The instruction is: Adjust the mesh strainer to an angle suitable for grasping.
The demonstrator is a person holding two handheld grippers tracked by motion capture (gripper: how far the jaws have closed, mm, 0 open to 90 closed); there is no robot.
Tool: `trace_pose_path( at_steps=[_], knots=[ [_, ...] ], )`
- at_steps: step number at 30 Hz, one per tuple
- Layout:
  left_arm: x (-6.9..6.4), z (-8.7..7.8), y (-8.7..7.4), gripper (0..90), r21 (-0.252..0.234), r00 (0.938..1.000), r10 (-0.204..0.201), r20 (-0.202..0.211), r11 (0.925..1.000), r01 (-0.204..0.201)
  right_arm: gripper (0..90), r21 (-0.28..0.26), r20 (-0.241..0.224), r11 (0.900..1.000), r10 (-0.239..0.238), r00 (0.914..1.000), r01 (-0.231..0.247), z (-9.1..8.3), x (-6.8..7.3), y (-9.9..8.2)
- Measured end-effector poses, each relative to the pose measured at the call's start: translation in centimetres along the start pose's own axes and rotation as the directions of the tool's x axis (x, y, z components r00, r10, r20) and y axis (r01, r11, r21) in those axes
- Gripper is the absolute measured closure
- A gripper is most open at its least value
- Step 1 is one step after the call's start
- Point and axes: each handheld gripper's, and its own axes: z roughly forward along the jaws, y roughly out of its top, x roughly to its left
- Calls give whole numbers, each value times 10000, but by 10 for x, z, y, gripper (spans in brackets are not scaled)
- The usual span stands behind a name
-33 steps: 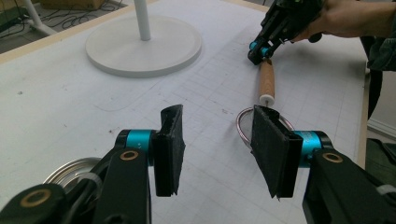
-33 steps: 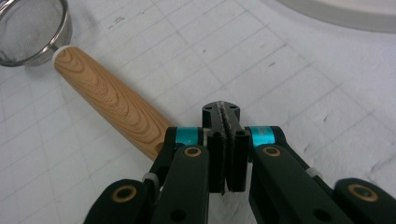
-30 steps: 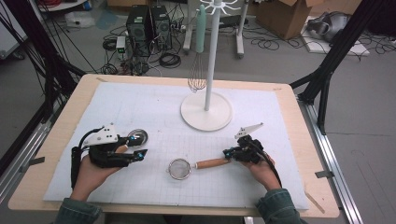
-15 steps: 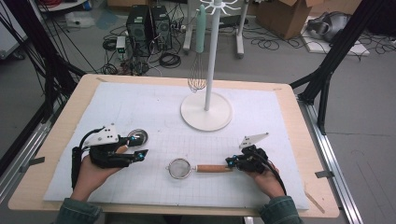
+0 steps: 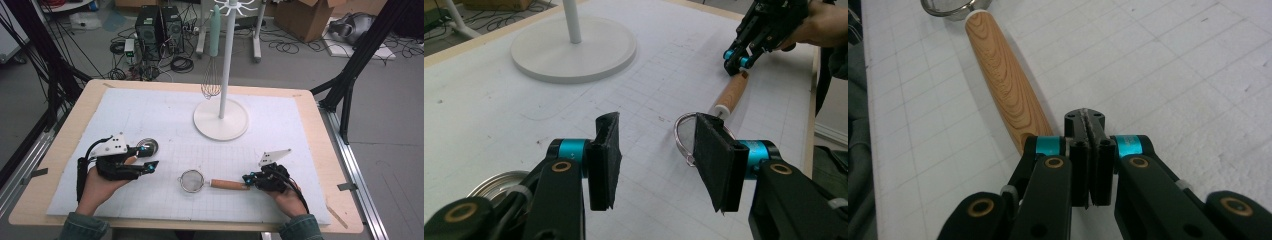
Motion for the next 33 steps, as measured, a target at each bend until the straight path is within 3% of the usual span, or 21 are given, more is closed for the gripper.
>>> trace_pose_path(
  at_steps=[7,10,15,23,33],
  knots=[
    [0,1,0,532,22,10000,23,70,10000,-24,853,-359,52,9993,-130,9999,132,-5,0,1],
    [0,1,0,532,35,10000,41,70,10000,-41,779,-621,-69,9978,-223,9997,219,-9,1,6],
    [0,0,0,529,69,9999,82,76,9999,-82,639,-765,-340,9943,-764,9965,736,-6,7,17],
    [0,-1,0,524,16,10000,50,51,10000,-50,477,-414,-909,9895,-1419,9857,1386,11,20,31],
    [1,-1,0,522,38,9999,81,89,10000,-81,492,299,-1169,9725,-2262,9670,2311,37,31,47]
  ],
)
